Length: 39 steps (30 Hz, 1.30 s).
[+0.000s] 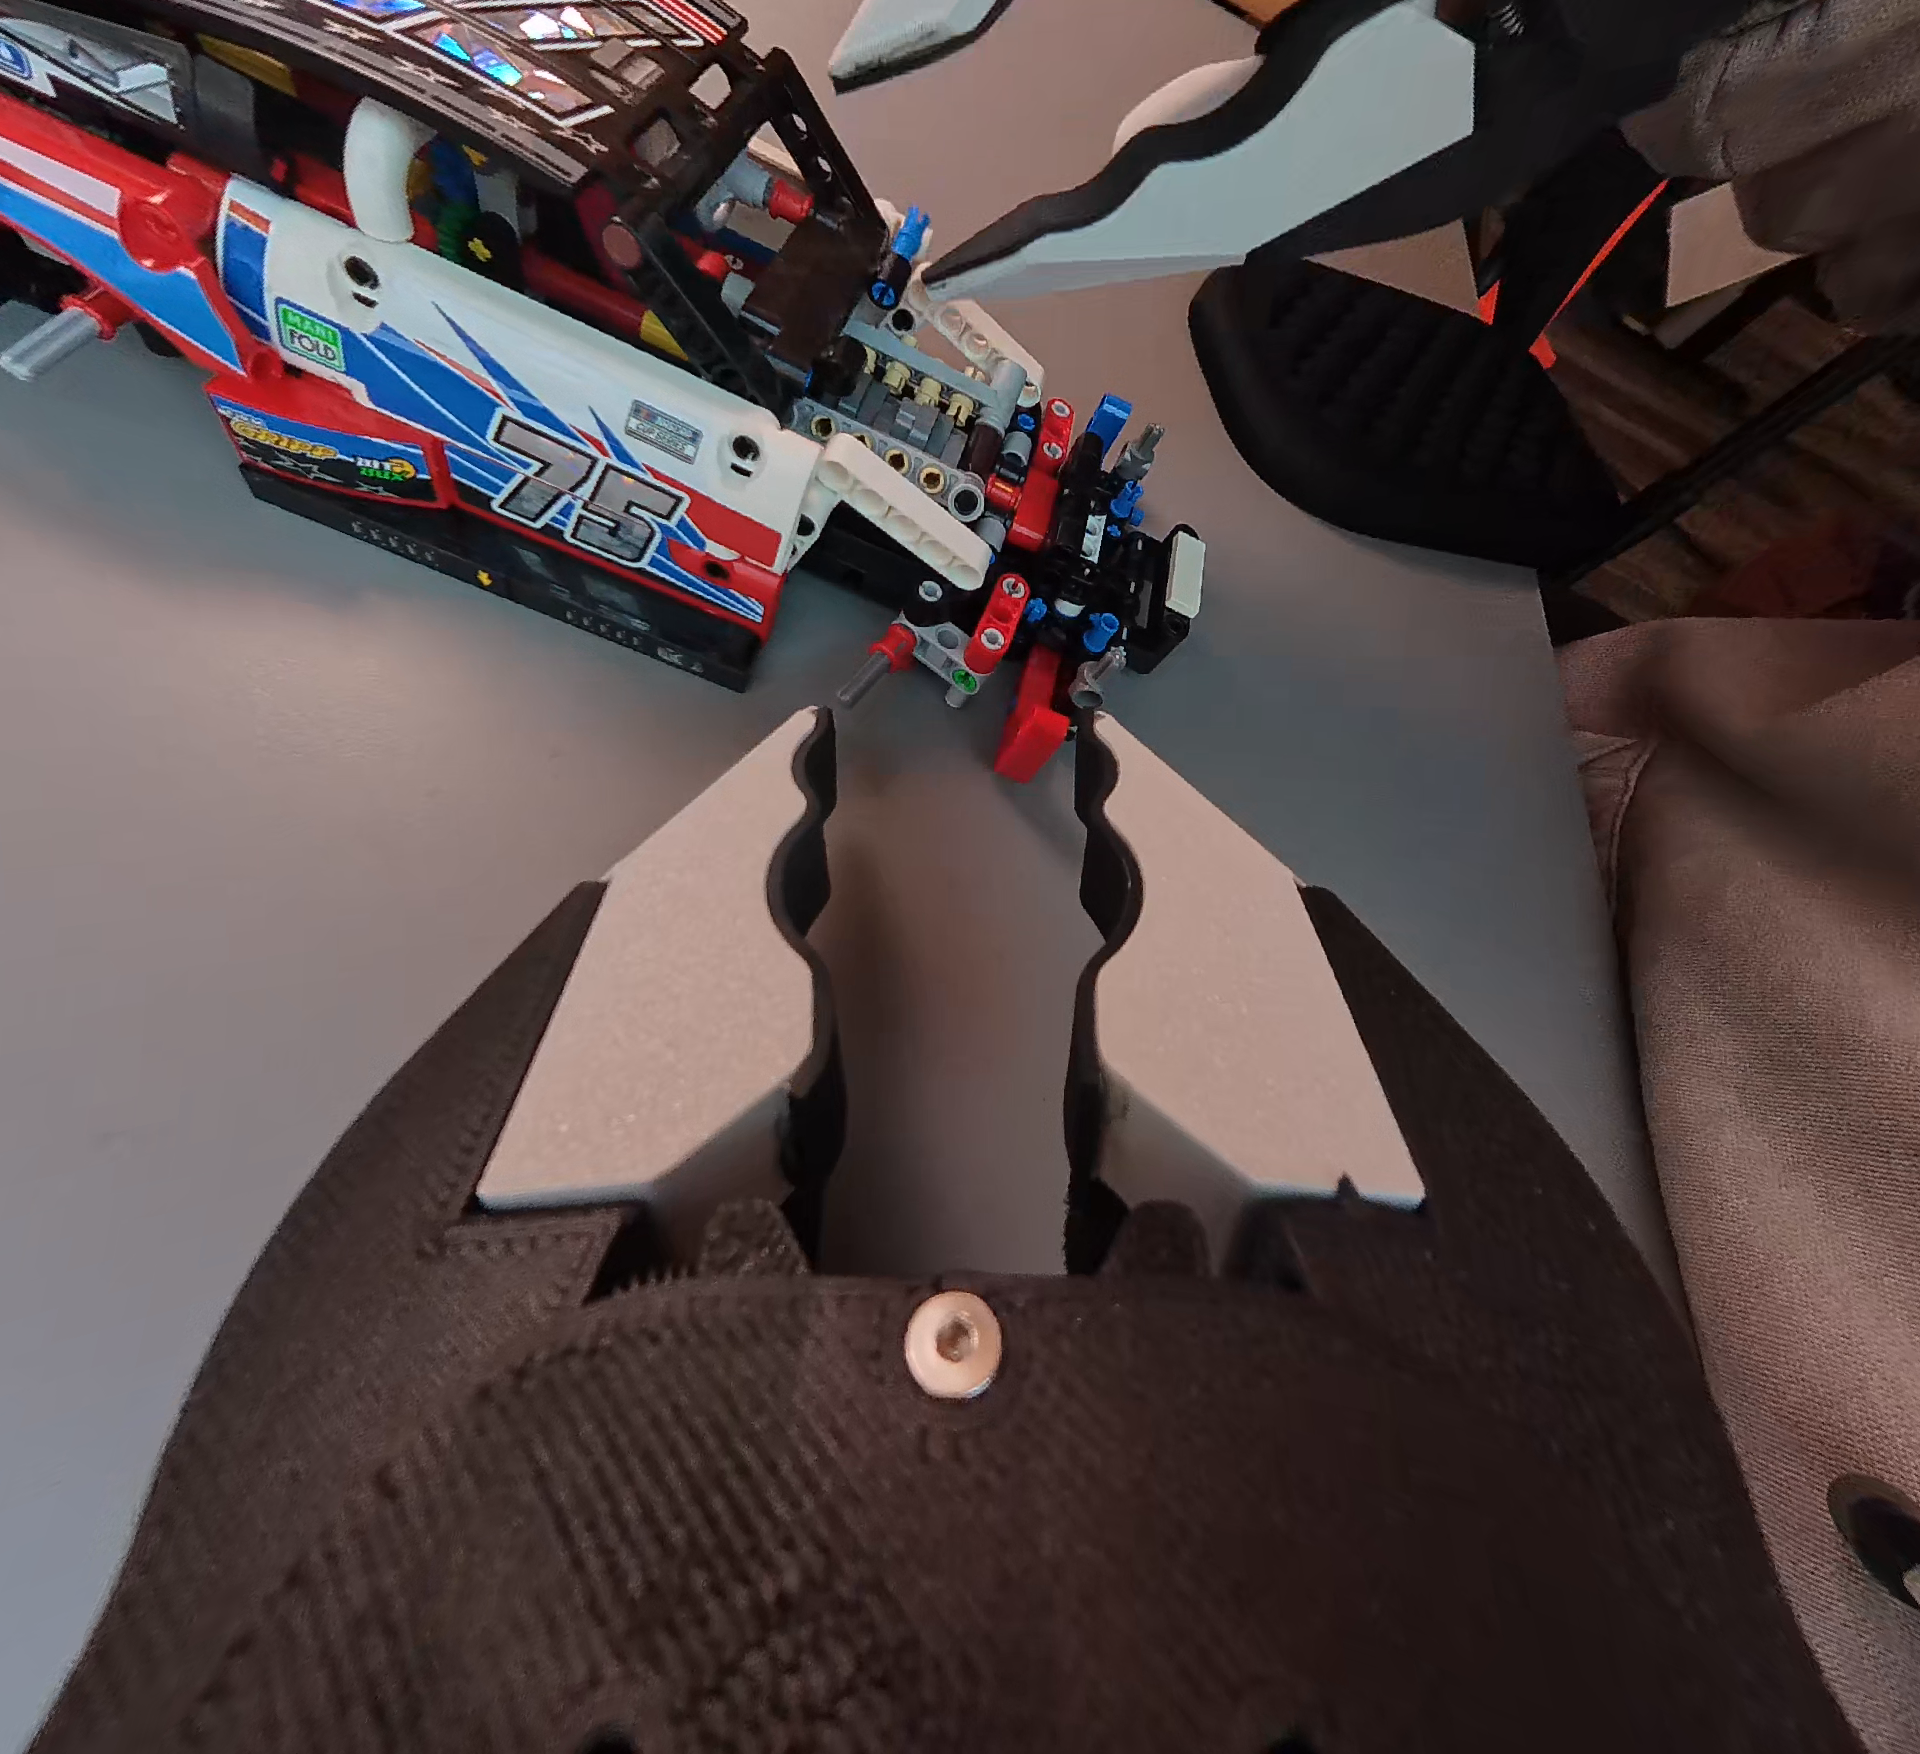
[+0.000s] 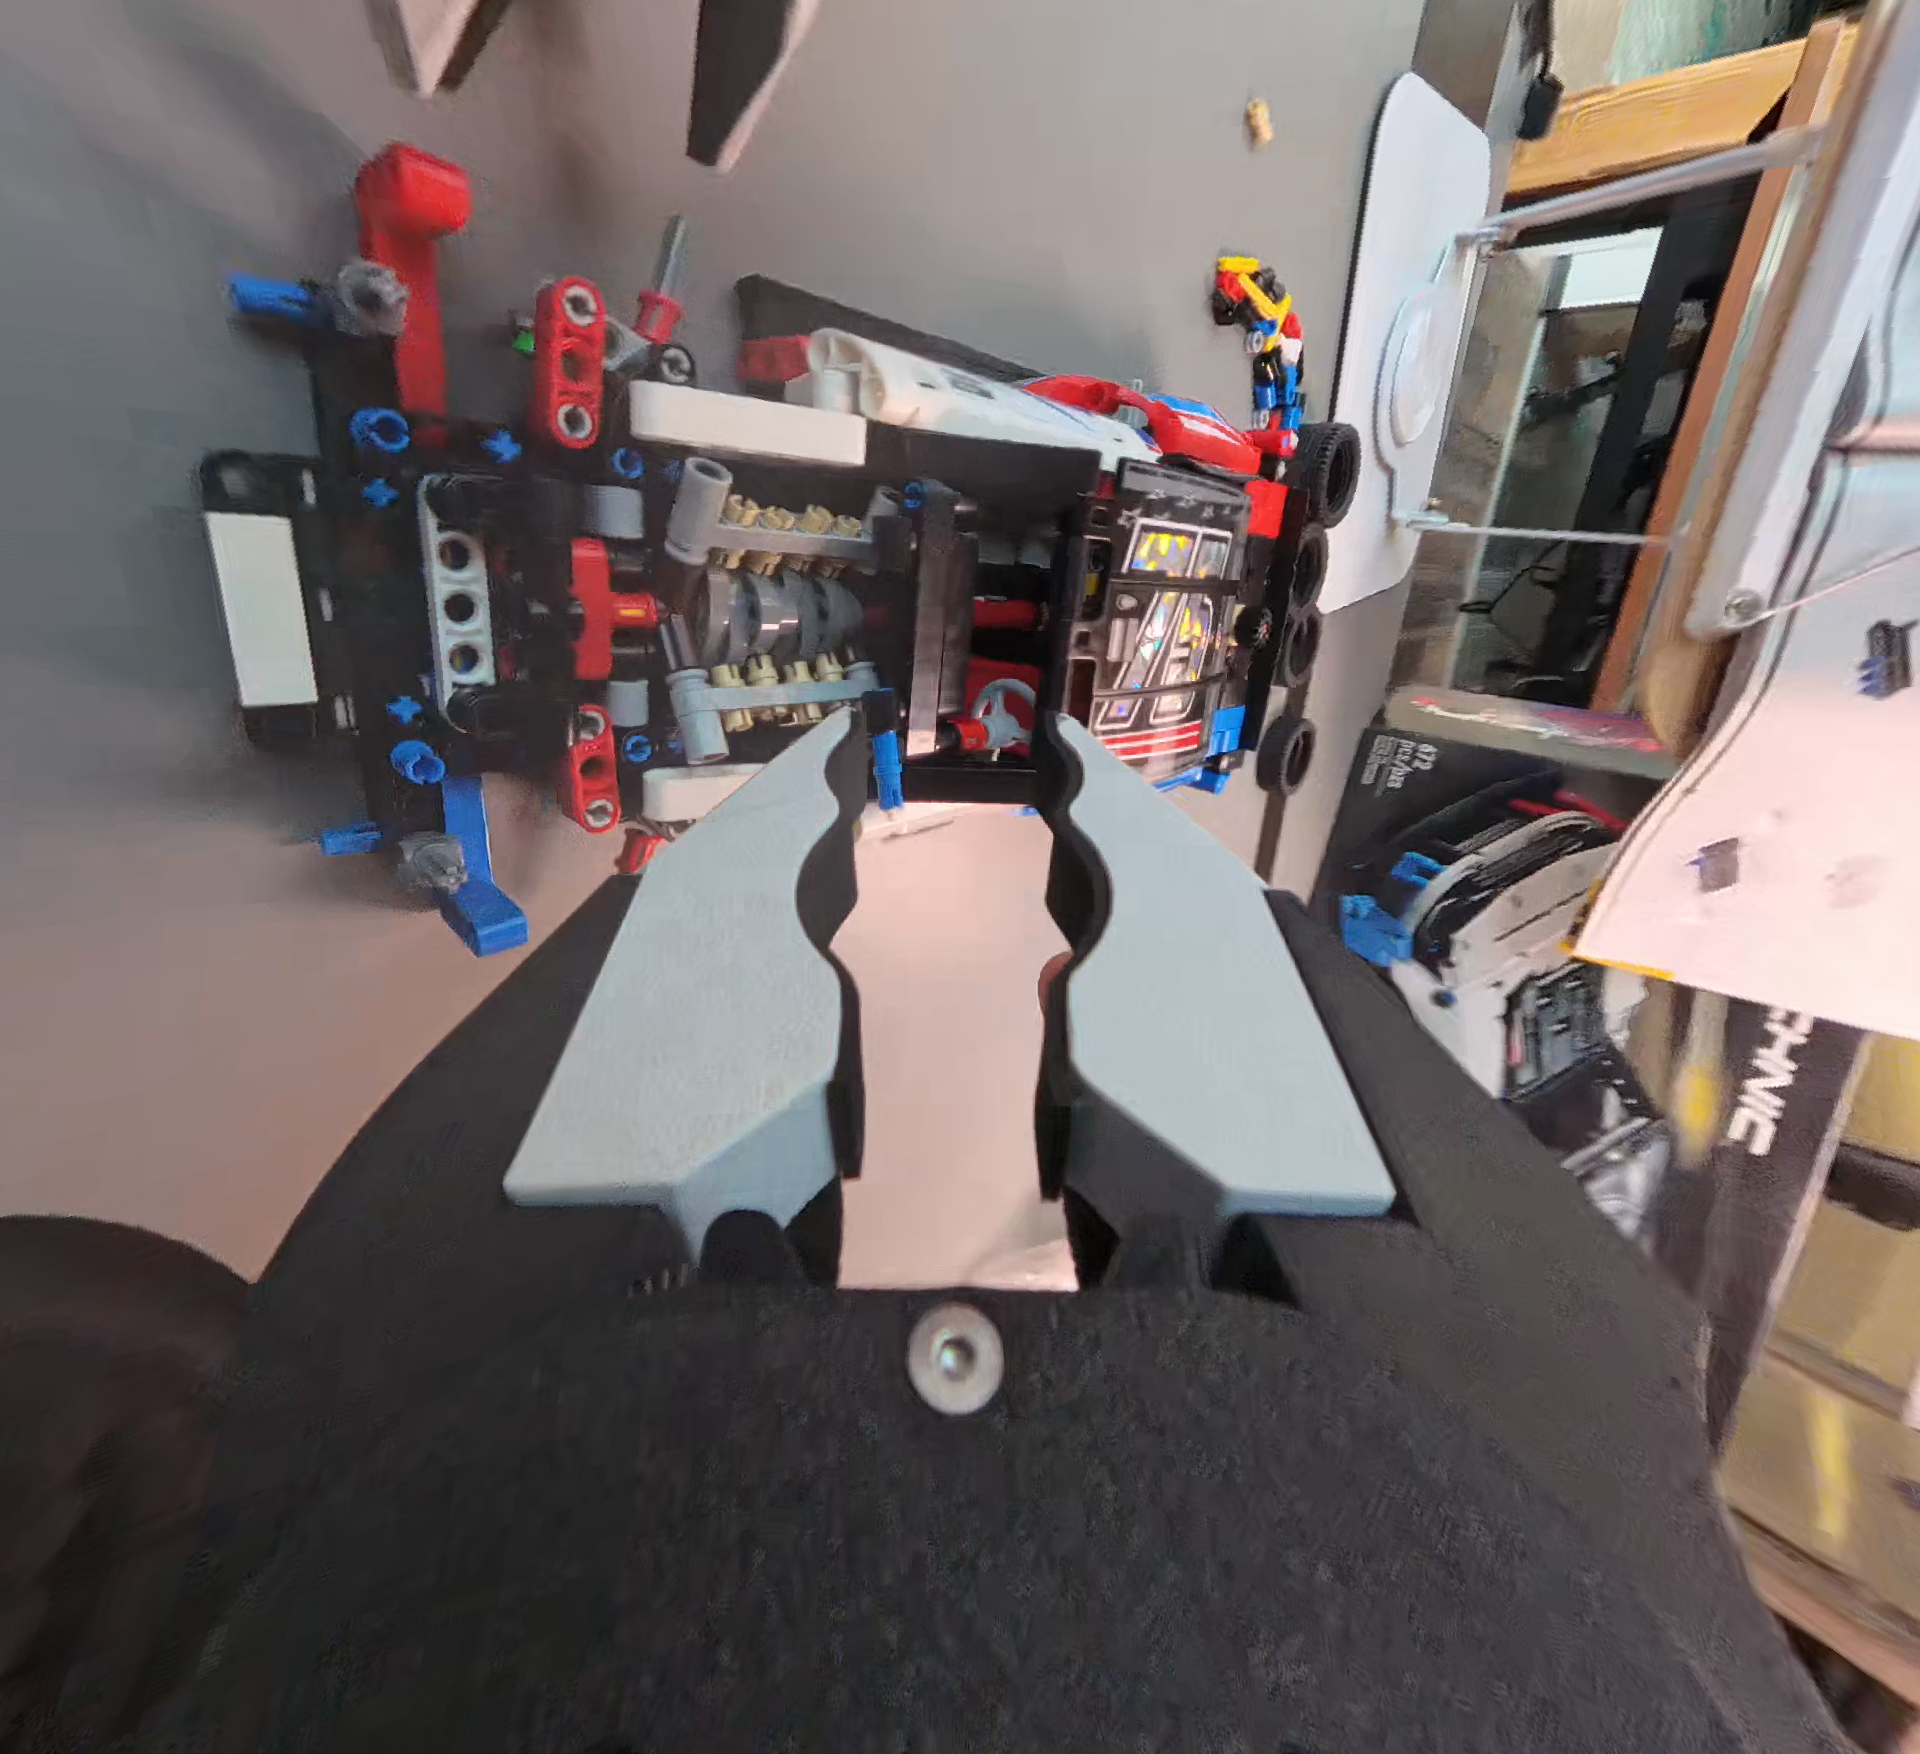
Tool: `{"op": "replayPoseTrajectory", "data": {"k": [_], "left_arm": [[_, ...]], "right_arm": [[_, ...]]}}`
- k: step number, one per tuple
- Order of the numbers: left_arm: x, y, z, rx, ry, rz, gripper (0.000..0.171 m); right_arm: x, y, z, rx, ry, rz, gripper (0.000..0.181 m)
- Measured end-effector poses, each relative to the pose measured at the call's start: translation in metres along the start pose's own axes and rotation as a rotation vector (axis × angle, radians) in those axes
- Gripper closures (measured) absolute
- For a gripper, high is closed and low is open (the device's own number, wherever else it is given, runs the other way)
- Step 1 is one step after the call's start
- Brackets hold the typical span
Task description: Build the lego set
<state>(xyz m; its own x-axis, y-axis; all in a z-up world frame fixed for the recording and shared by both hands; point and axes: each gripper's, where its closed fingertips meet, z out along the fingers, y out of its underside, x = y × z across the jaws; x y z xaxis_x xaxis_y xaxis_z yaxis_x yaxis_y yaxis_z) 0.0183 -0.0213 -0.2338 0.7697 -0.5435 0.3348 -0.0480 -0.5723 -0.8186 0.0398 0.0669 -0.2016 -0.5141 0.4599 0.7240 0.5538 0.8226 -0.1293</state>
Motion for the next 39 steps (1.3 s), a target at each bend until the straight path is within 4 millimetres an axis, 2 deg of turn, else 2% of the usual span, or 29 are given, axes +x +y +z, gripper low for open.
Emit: {"op": "replayPoseTrajectory", "data": {"k": [2,5,9,14,20,25,31,39], "left_arm": [[0.0,0.0,0.0,-0.002,0.003,-0.004,0.127],[0.0,0.0,0.0,-0.003,0.005,-0.01,0.127],[-0.002,-0.001,-0.001,0.006,0.001,-0.018,0.127],[-0.002,-0.001,0.0,0.004,0.003,-0.025,0.128],[-0.002,-0.001,0.0,0.005,0.007,-0.03,0.128],[-0.002,0.0,0.0,0.004,0.007,-0.028,0.128],[-0.003,-0.001,-0.001,0.008,0.007,-0.037,0.128],[-0.002,-0.003,-0.002,0.024,0.004,-0.019,0.128]], "right_arm": [[0.001,0.003,-0.002,0.055,-0.01,0.06,0.151],[-0.003,0.009,0.001,0.049,0.003,0.041,0.154],[-0.009,0.009,0.005,0.052,-0.006,0.079,0.17],[-0.011,0.012,0.002,0.029,0.047,0.2,0.177],[-0.011,0.012,0.003,0.002,0.159,0.248,0.177],[-0.012,0.012,0.004,0.025,0.123,0.333,0.177],[-0.009,0.013,0.002,0.03,0.117,0.337,0.172],[-0.011,0.012,0.003,0.048,0.091,0.349,0.177]]}}
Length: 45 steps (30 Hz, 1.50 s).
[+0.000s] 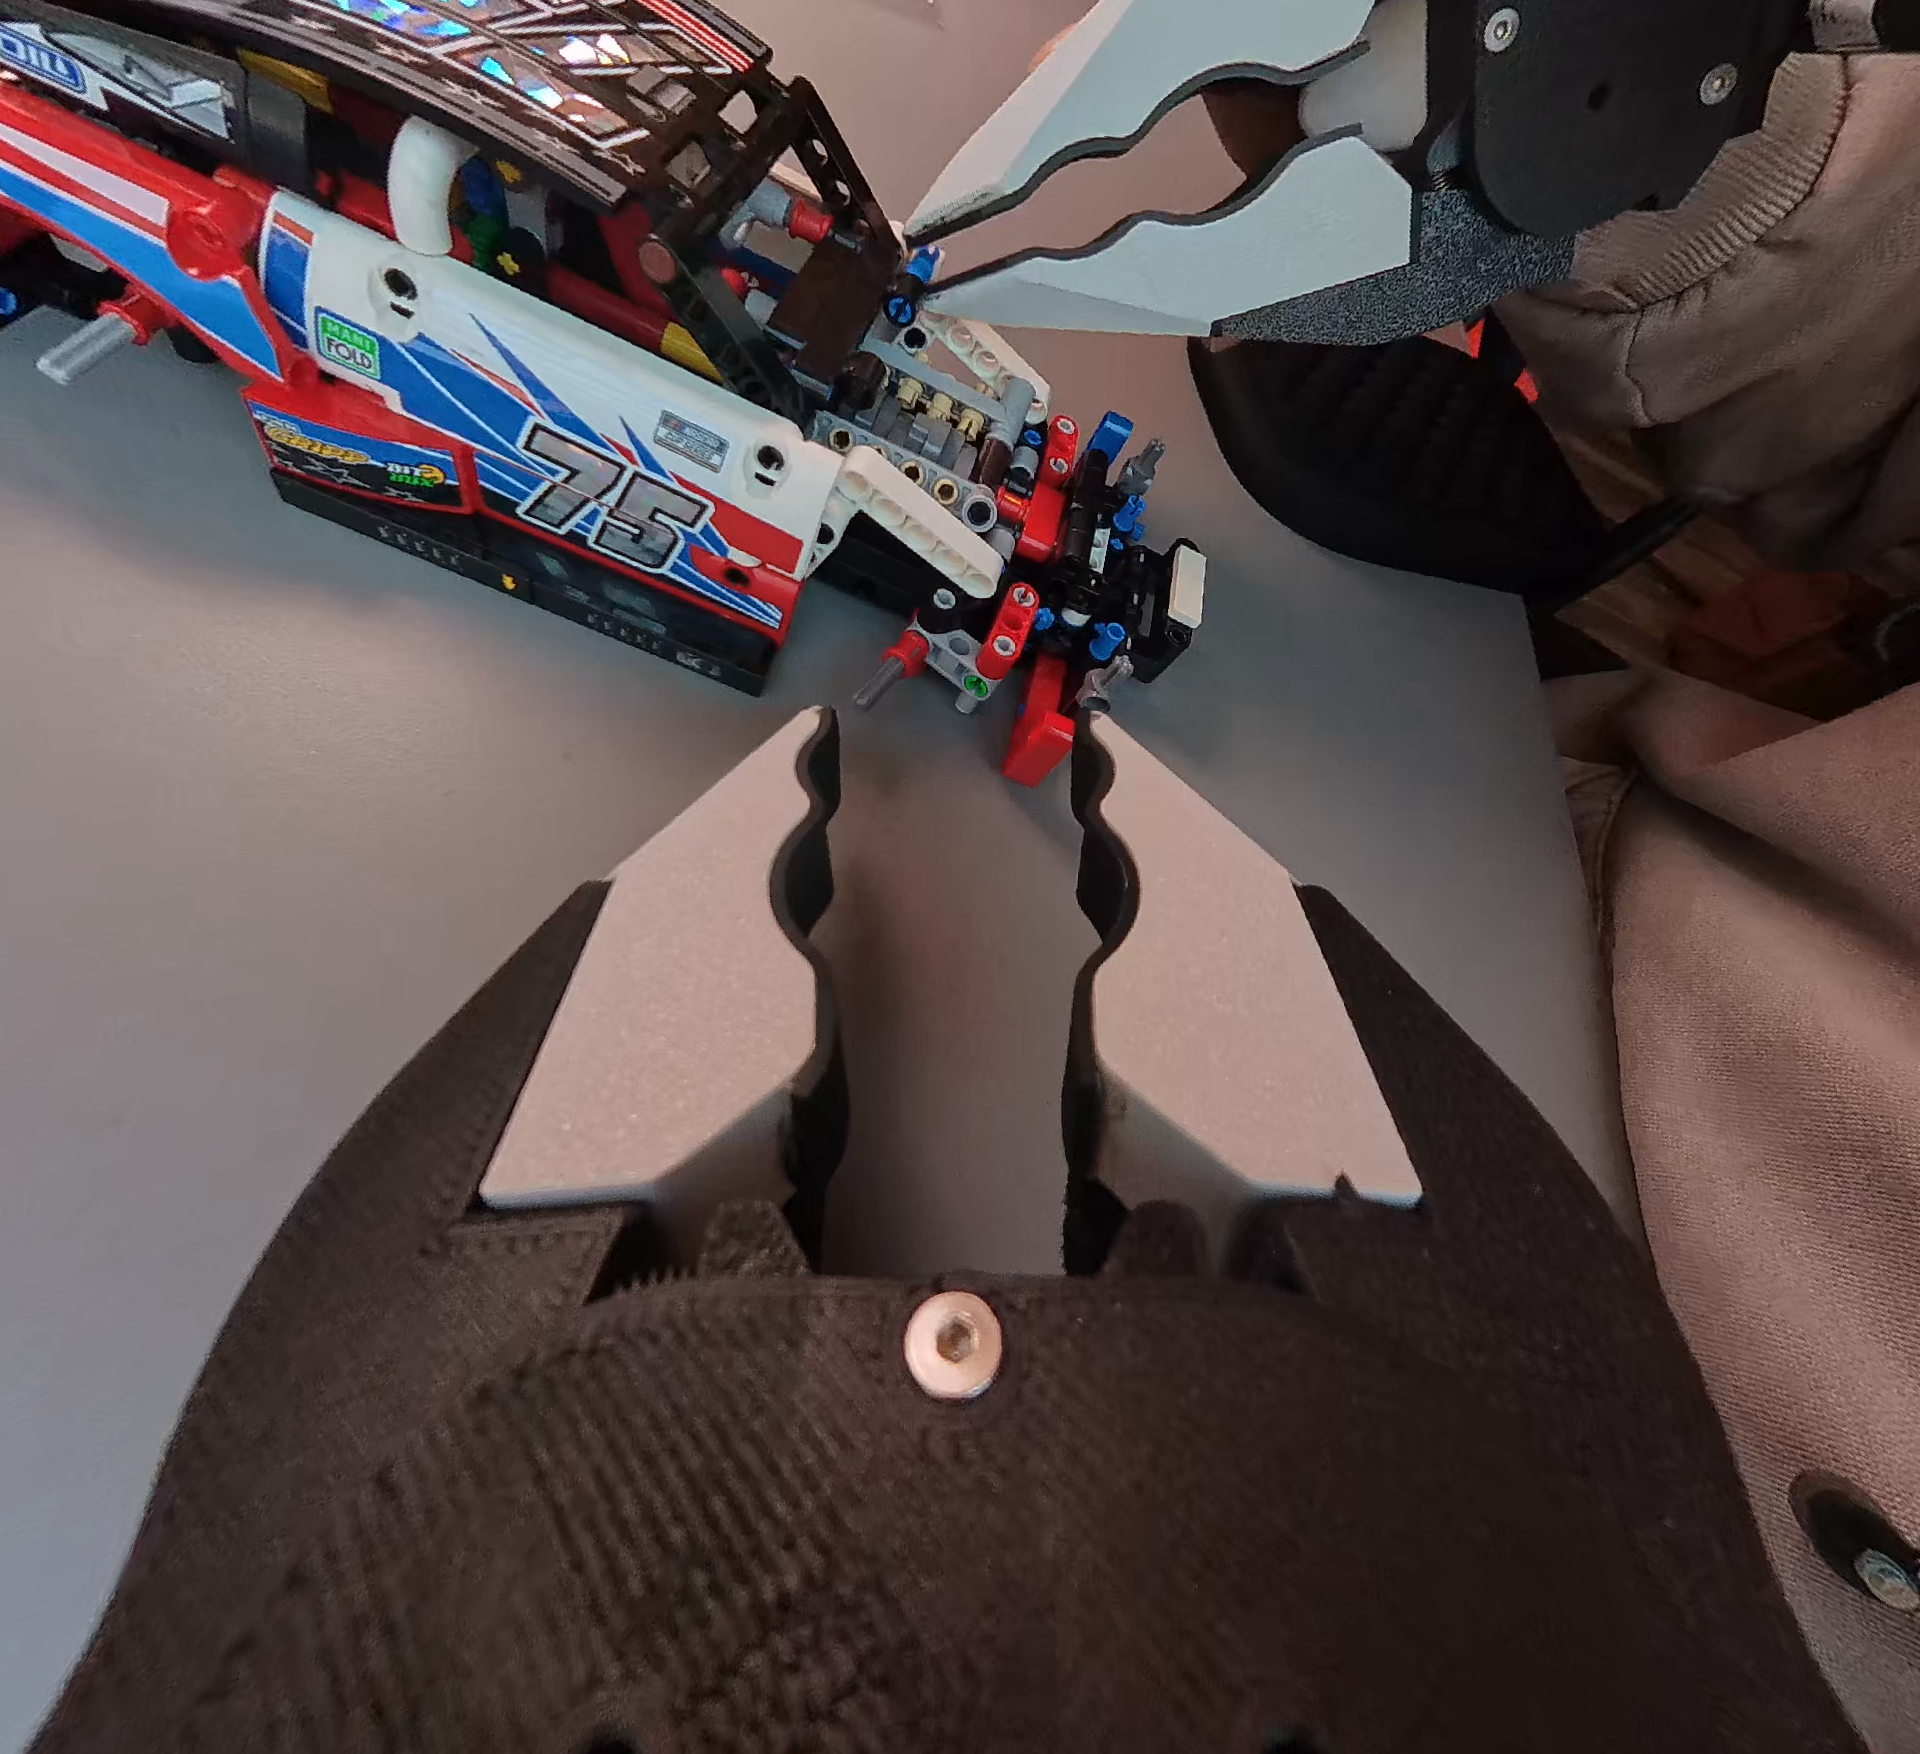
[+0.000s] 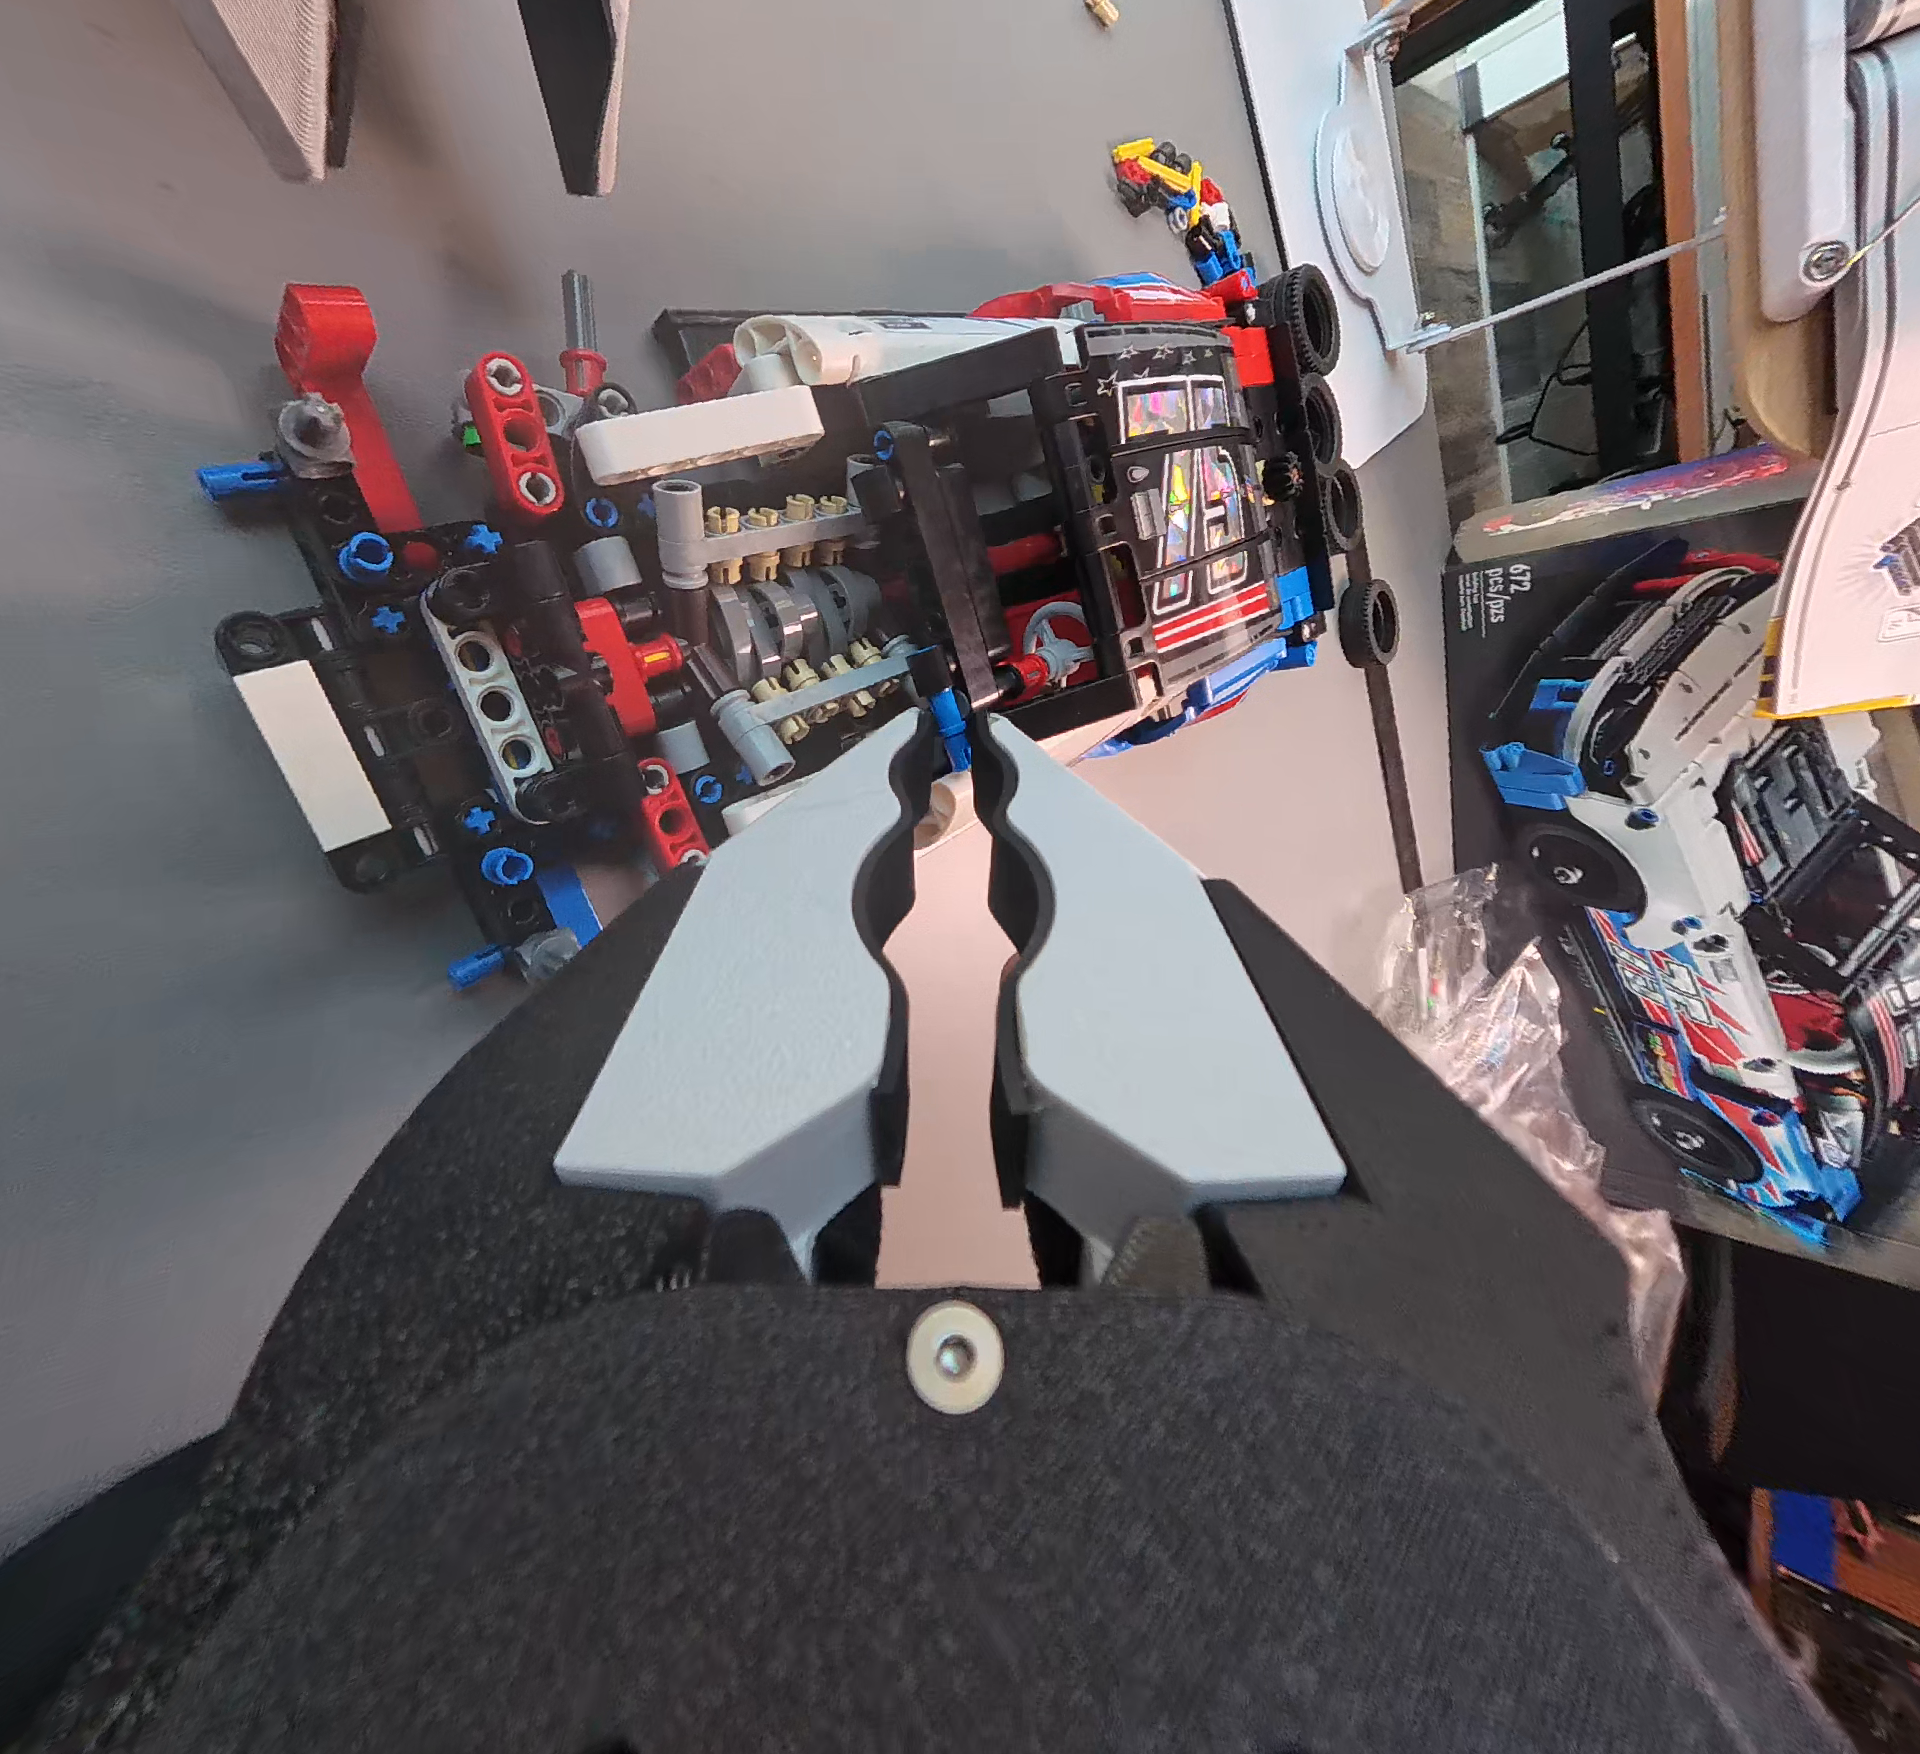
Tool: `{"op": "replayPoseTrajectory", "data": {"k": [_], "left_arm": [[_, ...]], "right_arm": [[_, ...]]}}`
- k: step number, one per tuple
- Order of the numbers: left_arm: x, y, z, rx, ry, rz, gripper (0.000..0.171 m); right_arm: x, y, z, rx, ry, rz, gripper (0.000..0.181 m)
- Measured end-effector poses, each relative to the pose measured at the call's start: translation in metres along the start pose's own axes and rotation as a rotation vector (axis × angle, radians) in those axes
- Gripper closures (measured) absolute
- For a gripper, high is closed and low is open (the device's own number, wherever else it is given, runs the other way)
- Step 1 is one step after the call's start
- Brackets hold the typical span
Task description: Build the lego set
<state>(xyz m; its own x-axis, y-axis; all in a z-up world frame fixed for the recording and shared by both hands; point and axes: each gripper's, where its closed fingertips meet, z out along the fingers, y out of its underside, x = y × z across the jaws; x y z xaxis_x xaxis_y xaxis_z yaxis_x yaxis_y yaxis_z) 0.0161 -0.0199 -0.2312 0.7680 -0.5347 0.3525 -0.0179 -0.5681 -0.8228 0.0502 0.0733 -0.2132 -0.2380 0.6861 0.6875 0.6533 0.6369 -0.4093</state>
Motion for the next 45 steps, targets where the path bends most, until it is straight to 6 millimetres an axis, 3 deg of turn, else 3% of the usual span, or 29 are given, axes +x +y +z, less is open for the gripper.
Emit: {"op": "replayPoseTrajectory", "data": {"k": [7,11,15,20,23,28,31,36,41,45], "left_arm": [[-0.011,-0.018,-0.011,0.104,-0.104,0.082,0.127],[-0.018,-0.03,-0.019,0.171,-0.16,0.119,0.124],[-0.026,-0.034,-0.026,0.191,-0.212,0.146,0.121],[-0.029,-0.037,-0.037,0.152,-0.25,0.233,0.117],[-0.016,-0.023,-0.045,0.028,-0.162,0.292,0.125],[0.02,0.038,-0.056,-0.279,0.017,0.324,0.134],[0.036,0.056,-0.057,-0.352,0.04,0.322,0.135],[0.031,0.077,-0.054,-0.465,-0.098,0.351,0.143],[0.033,0.077,-0.048,-0.459,-0.141,0.389,0.168],[0.022,0.057,-0.041,-0.339,-0.172,0.411,0.168]], "right_arm": [[-0.007,-0.017,-0.025,0.238,-0.203,0.306,0.15],[-0.028,-0.009,-0.041,0.286,-0.319,0.356,0.136],[-0.052,0.008,-0.04,0.217,-0.351,0.348,0.119],[-0.059,0.015,-0.029,0.187,-0.306,0.377,0.109],[-0.052,0.022,-0.021,0.139,-0.24,0.355,0.117],[-0.052,0.023,-0.016,0.135,-0.285,0.383,0.114],[-0.046,0.026,-0.012,0.118,-0.274,0.393,0.117],[-0.035,0.034,-0.007,0.102,-0.213,0.397,0.123],[-0.026,0.033,-0.014,0.146,-0.187,0.433,0.125],[-0.008,0.013,-0.035,0.313,-0.173,0.498,0.133]]}}
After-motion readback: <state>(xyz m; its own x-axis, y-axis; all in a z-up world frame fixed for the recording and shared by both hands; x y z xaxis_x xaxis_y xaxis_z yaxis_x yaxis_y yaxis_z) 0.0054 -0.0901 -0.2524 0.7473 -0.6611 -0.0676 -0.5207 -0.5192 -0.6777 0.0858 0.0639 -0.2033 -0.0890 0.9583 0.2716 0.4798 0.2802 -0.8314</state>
